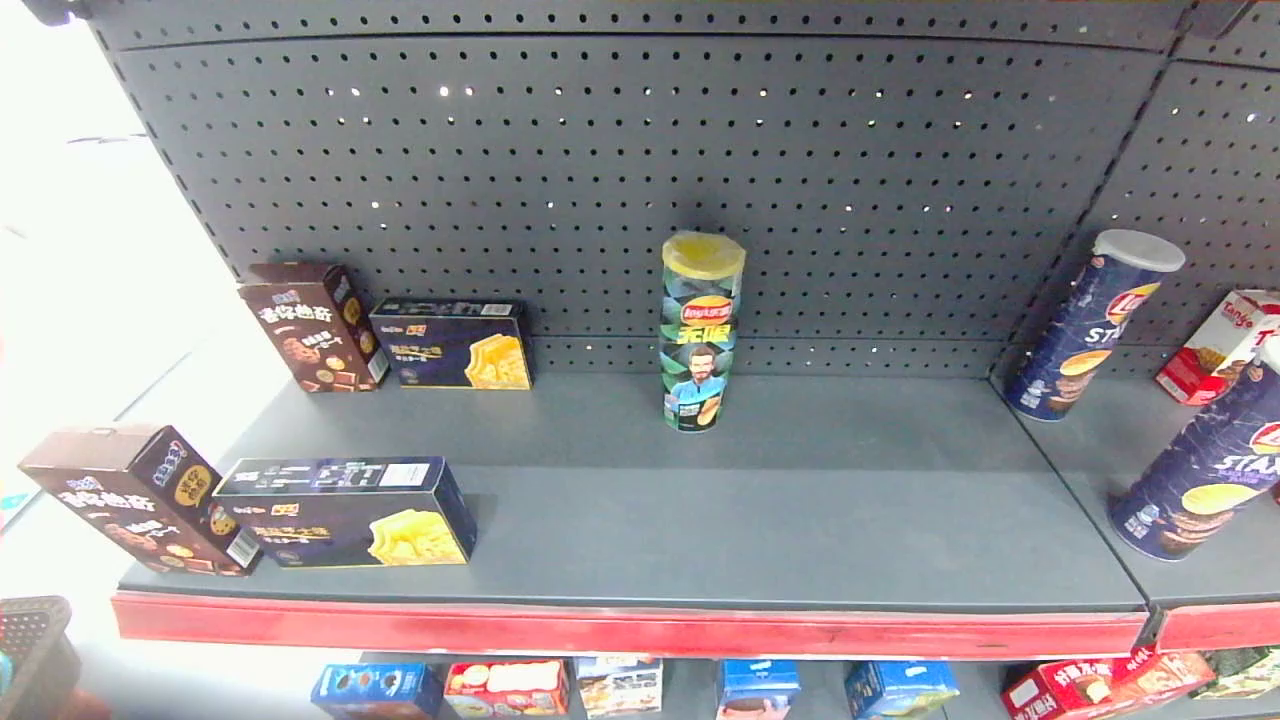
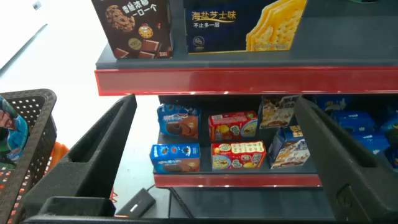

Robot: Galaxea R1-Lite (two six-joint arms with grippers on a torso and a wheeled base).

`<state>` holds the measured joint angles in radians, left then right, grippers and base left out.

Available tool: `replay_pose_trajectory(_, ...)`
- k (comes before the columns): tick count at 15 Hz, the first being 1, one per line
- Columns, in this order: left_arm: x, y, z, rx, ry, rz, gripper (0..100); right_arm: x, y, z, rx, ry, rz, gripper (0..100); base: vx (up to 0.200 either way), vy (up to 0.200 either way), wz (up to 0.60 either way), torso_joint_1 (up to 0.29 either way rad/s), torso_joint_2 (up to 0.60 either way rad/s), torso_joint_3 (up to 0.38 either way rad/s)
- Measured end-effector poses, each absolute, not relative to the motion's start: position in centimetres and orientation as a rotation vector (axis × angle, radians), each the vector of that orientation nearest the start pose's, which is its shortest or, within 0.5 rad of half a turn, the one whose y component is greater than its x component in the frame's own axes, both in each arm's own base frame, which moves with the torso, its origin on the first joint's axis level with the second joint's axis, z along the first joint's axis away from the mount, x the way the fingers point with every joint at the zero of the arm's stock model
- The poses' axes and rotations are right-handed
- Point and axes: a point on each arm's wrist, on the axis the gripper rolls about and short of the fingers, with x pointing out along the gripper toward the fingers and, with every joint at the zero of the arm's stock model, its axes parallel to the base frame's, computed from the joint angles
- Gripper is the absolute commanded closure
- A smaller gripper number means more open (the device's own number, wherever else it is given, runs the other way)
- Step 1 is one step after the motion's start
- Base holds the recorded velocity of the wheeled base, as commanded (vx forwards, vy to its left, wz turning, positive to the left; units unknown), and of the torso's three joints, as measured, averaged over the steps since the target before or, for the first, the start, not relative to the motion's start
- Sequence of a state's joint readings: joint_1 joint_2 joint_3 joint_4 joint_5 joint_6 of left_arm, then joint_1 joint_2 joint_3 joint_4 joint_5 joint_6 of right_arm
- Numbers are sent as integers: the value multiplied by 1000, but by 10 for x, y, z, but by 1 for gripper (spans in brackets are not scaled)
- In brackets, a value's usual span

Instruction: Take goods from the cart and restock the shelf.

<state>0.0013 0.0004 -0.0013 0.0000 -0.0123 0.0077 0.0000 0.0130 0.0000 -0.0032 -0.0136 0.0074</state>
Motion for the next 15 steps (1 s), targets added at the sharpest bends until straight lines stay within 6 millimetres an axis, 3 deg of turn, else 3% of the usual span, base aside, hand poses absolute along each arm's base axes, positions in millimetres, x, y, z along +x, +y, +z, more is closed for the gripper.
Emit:
replay_pose_trajectory(10,-23,0,76,8,0,-13,0,-22,0,76,7,9,-14,0,0,0,0,0,0,0)
replay_pose_trajectory(15,-23,0,76,8,-1,-12,0,-22,0,76,5,10,-14,0,0,0,600,4,2,1)
